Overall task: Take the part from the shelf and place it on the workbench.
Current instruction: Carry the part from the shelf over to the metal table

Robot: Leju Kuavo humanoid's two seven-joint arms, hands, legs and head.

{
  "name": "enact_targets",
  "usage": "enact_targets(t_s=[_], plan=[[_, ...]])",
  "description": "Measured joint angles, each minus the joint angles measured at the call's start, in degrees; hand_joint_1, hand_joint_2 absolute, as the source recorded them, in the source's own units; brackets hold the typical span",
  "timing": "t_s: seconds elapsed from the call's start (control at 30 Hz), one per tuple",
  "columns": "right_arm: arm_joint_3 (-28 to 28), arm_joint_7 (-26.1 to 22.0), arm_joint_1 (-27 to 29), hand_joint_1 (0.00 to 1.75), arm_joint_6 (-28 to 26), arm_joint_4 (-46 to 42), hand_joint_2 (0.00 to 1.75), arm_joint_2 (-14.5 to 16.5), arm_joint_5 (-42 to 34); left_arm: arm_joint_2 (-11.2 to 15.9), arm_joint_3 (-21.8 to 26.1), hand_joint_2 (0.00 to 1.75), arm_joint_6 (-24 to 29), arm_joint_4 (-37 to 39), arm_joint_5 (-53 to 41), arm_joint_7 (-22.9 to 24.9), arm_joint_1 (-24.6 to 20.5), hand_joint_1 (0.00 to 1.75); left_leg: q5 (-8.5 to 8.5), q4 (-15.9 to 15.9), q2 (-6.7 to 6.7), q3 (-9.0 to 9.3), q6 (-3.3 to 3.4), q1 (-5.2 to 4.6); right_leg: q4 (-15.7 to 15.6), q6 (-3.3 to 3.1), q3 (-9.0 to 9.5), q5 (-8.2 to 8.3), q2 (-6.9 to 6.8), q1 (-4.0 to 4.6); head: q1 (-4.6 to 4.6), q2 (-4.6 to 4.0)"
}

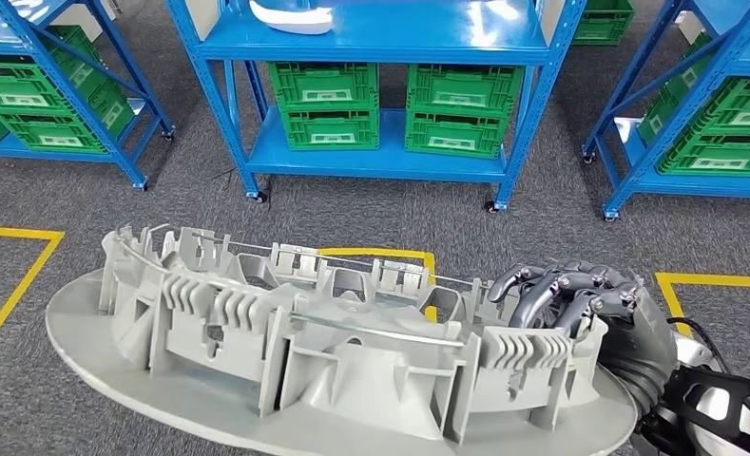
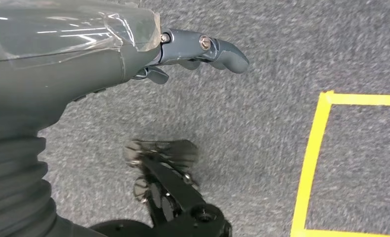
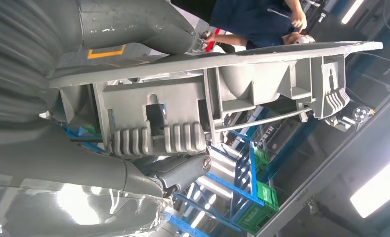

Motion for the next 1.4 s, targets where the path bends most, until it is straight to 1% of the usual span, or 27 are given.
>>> enact_targets(t_s=[0.03,0.1,0.17,0.2,0.27,0.3,0.37,0.43,0.47,0.5,0.53,0.6,0.67,0.7,0.77,0.8,0.83,0.93,0.97,1.03,1.07,1.13,1.2,1.23,1.3,1.33,1.4], plan=[[0.0,0.0,0.0,1.75,0.0,0.0,1.75,0.0,-0.1,0.0,0.0,1.75,0.0,0.0,0.0,0.0,0.0,0.00,1.44,-1.6,-0.04,1.93,0.15,0.03,0.1,0.08,-0.71,0.53,0.09,0.08,-0.01,0.00],[0.1,0.0,-0.1,1.75,0.0,0.0,1.75,0.0,-0.3,0.2,-0.1,1.75,0.0,0.0,0.0,-0.1,-0.2,0.00,3.29,-9.5,-1.25,8.19,1.15,-0.04,0.2,0.40,-1.85,1.62,0.55,0.20,0.02,0.00],[0.1,0.0,-0.4,1.75,-0.1,0.0,1.75,0.0,-0.5,0.5,-0.2,1.75,-0.1,0.0,0.1,-0.3,-0.2,0.00,2.52,-16.9,-2.81,13.16,2.04,-0.30,0.1,1.00,-2.43,2.68,0.98,0.04,0.08,0.00],[0.2,0.0,-0.6,1.75,-0.1,0.0,1.75,0.1,-0.6,0.7,-0.3,1.75,-0.1,0.0,0.1,-0.4,-0.2,0.00,2.03,-18.6,-3.14,14.02,2.30,-0.54,-0.1,1.41,-2.66,3.28,1.14,-0.19,0.07,0.00],[0.3,0.2,-0.8,1.75,-0.2,-0.1,1.75,0.2,-0.6,0.9,-0.5,1.75,-0.2,0.0,0.1,-0.6,-0.2,0.00,3.25,-19.6,-2.38,13.67,2.64,-0.85,-0.5,2.09,-3.21,4.28,1.67,-0.52,0.02,0.00],[0.4,0.4,-0.9,1.75,-0.3,-0.1,1.75,0.4,-0.6,1.0,-0.6,1.75,-0.2,0.0,0.1,-0.6,-0.2,0.00,4.17,-20.1,-1.88,13.25,3.04,-0.81,0.0,2.05,-3.82,3.66,1.74,-0.47,0.08,0.00],[0.5,1.0,-1.2,1.75,-0.4,-0.1,1.75,0.7,-0.4,0.9,-0.6,1.75,-0.2,0.0,0.1,-0.8,-0.3,0.00,6.02,-20.9,-0.83,11.97,3.60,-0.49,4.2,1.29,-5.69,-0.55,1.46,-0.25,0.33,0.00],[0.7,1.6,-1.5,1.75,-0.6,-0.1,1.75,0.9,-0.3,0.8,-0.7,1.75,-0.2,0.0,0.1,-0.8,-0.4,0.00,7.48,-20.8,-0.16,10.06,3.74,-0.50,11.9,0.94,-7.54,-5.46,1.22,-0.26,0.47,0.00],[0.8,1.7,-1.6,1.75,-0.6,-0.1,1.75,1.0,-0.3,0.7,-0.7,1.75,-0.1,0.0,0.1,-0.8,-0.4,0.00,8.21,-20.7,0.11,9.03,3.63,-0.47,15.3,1.36,-7.82,-6.27,1.16,-0.35,0.49,0.00],[0.9,1.8,-1.6,1.75,-0.7,-0.1,1.75,1.0,-0.3,0.7,-0.7,1.75,-0.1,0.0,0.1,-0.8,-0.4,0.00,8.91,-20.5,0.33,7.93,3.48,-0.41,17.2,2.09,-7.39,-5.80,1.11,-0.47,0.48,0.00],[0.9,1.9,-1.6,1.75,-0.7,-0.1,1.75,1.1,-0.3,0.7,-0.7,1.75,-0.1,0.0,0.1,-0.8,-0.4,0.00,9.49,-20.0,0.48,6.79,3.26,-0.30,17.2,2.96,-6.07,-4.37,1.07,-0.63,0.49,0.00],[0.9,1.9,-1.8,1.75,-0.8,-0.1,1.75,1.2,-0.3,0.6,-0.7,1.75,0.0,0.0,0.1,-0.8,-0.4,0.00,10.36,-18.6,0.62,4.41,2.64,-0.11,11.3,4.03,-0.46,-2.52,0.98,-1.02,0.51,0.00],[0.9,1.9,-1.9,1.75,-0.8,-0.1,1.75,1.2,-0.3,0.7,-0.7,1.75,0.0,0.0,0.1,-0.8,-0.4,0.00,11.14,-17.1,0.55,2.49,1.90,-0.13,2.8,3.50,5.25,-4.44,0.95,-0.98,0.49,0.00],[1.0,1.9,-2.0,1.75,-0.8,0.0,1.75,1.2,-0.3,0.7,-0.7,1.75,0.0,0.0,0.1,-0.8,-0.3,0.00,11.67,-16.7,0.48,1.85,1.55,-0.15,0.2,3.00,6.57,-5.55,0.94,-0.78,0.51,0.00],[1.0,1.9,-2.1,1.75,-0.9,0.0,1.75,1.3,-0.3,0.8,-0.7,1.75,0.1,0.0,0.1,-0.8,-0.2,0.00,12.76,-16.7,0.35,1.13,0.86,0.07,-0.3,2.00,5.77,-5.43,0.74,-0.62,0.50,0.00],[1.0,2.0,-2.1,1.75,-1.1,0.0,1.75,1.4,-0.3,0.8,-0.7,1.75,0.1,0.0,0.1,-0.8,-0.1,0.00,12.14,-16.4,0.31,0.79,0.54,0.22,-0.2,1.48,5.23,-4.87,0.61,-0.66,0.48,0.00],[1.1,2.1,-2.0,1.75,-1.2,0.0,1.75,1.5,-0.2,0.8,-0.7,1.75,0.1,0.0,0.1,-0.8,0.0,0.00,10.33,-15.2,0.28,0.36,0.21,0.33,-0.2,0.97,4.66,-4.20,0.46,-0.74,0.44,0.00],[1.3,2.6,-2.0,1.75,-1.6,0.0,1.75,2.1,-0.1,0.8,-0.7,1.75,0.2,0.0,0.1,-0.7,0.1,0.00,1.31,-5.6,0.26,-1.30,-0.47,0.46,-0.1,0.19,2.68,-2.04,0.23,-0.48,0.36,0.00],[1.4,2.7,-2.0,1.75,-1.6,0.0,1.75,2.3,-0.2,0.8,-0.7,1.75,0.2,0.0,0.1,-0.7,0.1,0.00,-0.08,-2.2,0.26,-1.50,-0.51,0.48,0.0,0.14,1.83,-1.35,0.21,-0.32,0.34,0.00],[1.5,2.8,-2.0,1.75,-1.7,0.1,1.75,2.5,-0.2,0.8,-0.7,1.75,0.2,0.0,0.1,-0.7,0.1,0.00,1.13,-0.1,0.24,0.25,-0.23,0.46,0.3,0.16,-0.01,-0.06,0.23,0.02,0.33,0.00],[1.5,2.8,-2.0,1.75,-1.7,0.1,1.75,2.5,-0.3,0.8,-0.7,1.75,0.2,0.0,0.1,-0.7,0.1,0.00,2.66,-2.1,0.19,2.58,0.14,0.40,0.4,0.20,-0.88,0.58,0.27,0.19,0.33,0.00],[1.5,2.6,-2.0,1.75,-1.8,0.1,1.75,2.5,-0.3,1.0,-0.7,1.75,0.3,0.0,0.1,-0.7,0.0,0.00,3.32,-10.6,0.04,9.31,1.39,0.03,0.5,0.41,-2.01,1.74,0.34,0.47,0.33,0.00],[1.5,2.2,-2.0,1.75,-1.8,0.1,1.75,2.5,-0.4,1.3,-0.8,1.75,0.4,0.0,0.1,-0.7,-0.1,0.00,1.96,-17.2,-0.04,13.76,2.17,-0.49,0.3,1.01,-2.41,2.85,0.26,0.40,0.37,0.00],[1.5,2.0,-2.0,1.75,-1.8,0.1,1.75,2.5,-0.4,1.4,-0.8,1.75,0.4,0.0,0.1,-0.7,-0.2,0.00,1.76,-18.5,-0.01,14.29,2.35,-0.72,0.1,1.43,-2.52,3.44,0.20,0.31,0.34,0.00],[1.4,1.8,-1.9,1.75,-1.8,0.2,1.75,2.4,-0.4,1.6,-0.9,1.75,0.5,0.0,0.1,-0.7,-0.2,0.00,3.41,-19.4,0.15,13.32,2.86,-0.86,0.0,1.95,-3.08,3.99,0.22,0.20,0.24,0.00],[1.4,1.7,-1.9,1.75,-1.8,0.2,1.75,2.3,-0.4,1.6,-0.9,1.75,0.4,0.0,0.1,-0.7,-0.2,0.00,4.45,-19.9,0.29,12.74,3.25,-0.78,0.8,1.83,-3.76,2.96,0.29,0.28,0.29,0.00],[1.4,1.5,-1.9,1.75,-1.9,0.3,1.75,2.1,-0.4,1.5,-0.9,1.75,0.3,0.0,0.1,-0.7,-0.4,0.00,6.56,-20.5,0.54,11.09,3.76,-0.62,5.8,1.19,-5.77,-1.98,0.41,0.31,0.42,0.00]])
